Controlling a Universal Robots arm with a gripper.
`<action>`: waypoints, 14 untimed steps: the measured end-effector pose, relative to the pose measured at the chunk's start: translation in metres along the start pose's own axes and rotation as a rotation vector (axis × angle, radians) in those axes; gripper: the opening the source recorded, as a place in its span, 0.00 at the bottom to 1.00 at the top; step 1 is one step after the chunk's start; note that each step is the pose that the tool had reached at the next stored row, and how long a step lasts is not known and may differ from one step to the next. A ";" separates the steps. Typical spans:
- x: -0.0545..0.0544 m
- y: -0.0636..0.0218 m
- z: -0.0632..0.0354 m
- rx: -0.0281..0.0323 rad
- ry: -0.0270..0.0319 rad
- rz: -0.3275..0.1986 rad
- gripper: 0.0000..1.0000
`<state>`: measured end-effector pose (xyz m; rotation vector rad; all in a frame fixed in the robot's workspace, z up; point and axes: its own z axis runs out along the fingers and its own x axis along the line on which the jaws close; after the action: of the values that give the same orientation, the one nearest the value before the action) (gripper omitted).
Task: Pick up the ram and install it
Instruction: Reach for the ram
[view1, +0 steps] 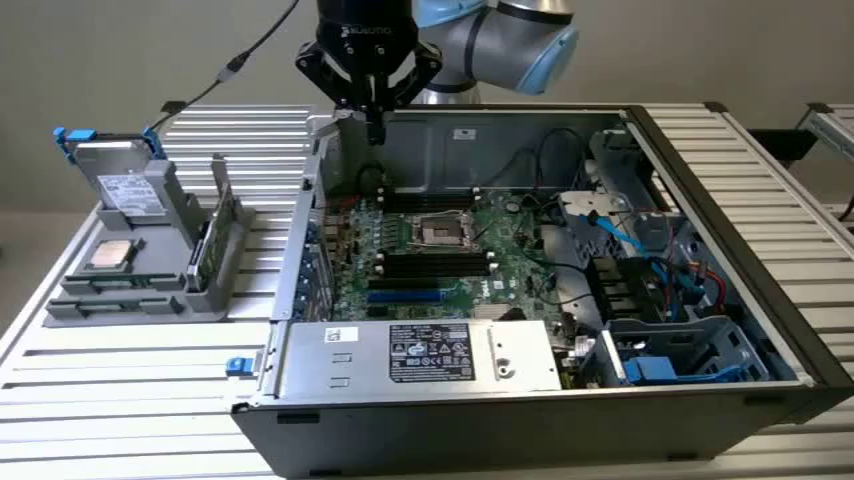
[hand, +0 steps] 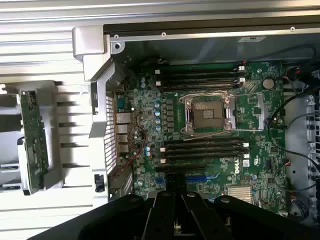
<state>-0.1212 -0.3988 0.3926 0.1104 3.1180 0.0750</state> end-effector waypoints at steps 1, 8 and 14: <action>0.000 0.0000 0.0000 0.0000 0.0000 0.000 0.10; 0.000 0.0000 0.0000 0.0000 0.0000 0.000 0.10; 0.000 0.0000 0.0000 0.0001 0.0007 0.000 0.10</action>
<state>-0.1214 -0.3988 0.3926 0.1105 3.1187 0.0749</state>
